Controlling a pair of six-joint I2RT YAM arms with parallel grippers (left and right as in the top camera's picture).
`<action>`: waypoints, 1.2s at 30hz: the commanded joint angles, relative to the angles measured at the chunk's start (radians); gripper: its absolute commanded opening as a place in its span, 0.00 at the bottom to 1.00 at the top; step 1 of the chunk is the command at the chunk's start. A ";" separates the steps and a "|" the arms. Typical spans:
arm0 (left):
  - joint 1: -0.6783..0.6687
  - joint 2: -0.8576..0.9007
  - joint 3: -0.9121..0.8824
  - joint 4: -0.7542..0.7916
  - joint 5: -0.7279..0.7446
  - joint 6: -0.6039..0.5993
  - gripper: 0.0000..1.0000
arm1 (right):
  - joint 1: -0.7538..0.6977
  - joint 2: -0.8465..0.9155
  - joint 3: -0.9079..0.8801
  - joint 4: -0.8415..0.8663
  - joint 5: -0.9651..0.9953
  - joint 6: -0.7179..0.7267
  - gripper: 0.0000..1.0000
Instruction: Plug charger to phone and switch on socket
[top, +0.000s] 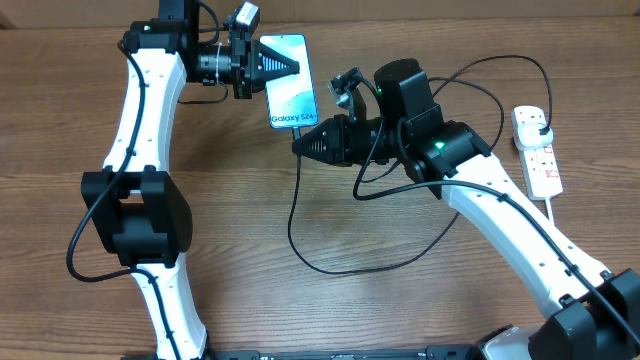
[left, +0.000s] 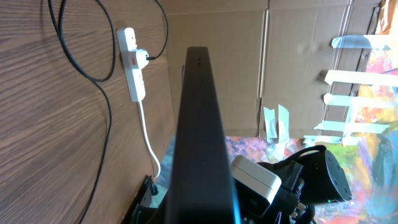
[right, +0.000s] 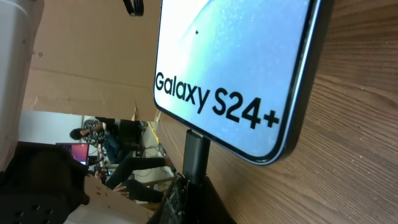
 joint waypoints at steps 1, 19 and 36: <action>-0.026 -0.013 0.018 -0.019 0.061 0.044 0.04 | -0.029 -0.027 0.009 0.023 0.087 0.003 0.04; 0.019 -0.013 0.018 -0.011 0.058 0.043 0.04 | -0.029 -0.027 0.009 -0.052 0.082 -0.003 0.14; 0.039 -0.013 0.018 -0.133 -0.297 0.200 0.04 | -0.045 -0.027 0.009 -0.188 0.092 -0.124 0.53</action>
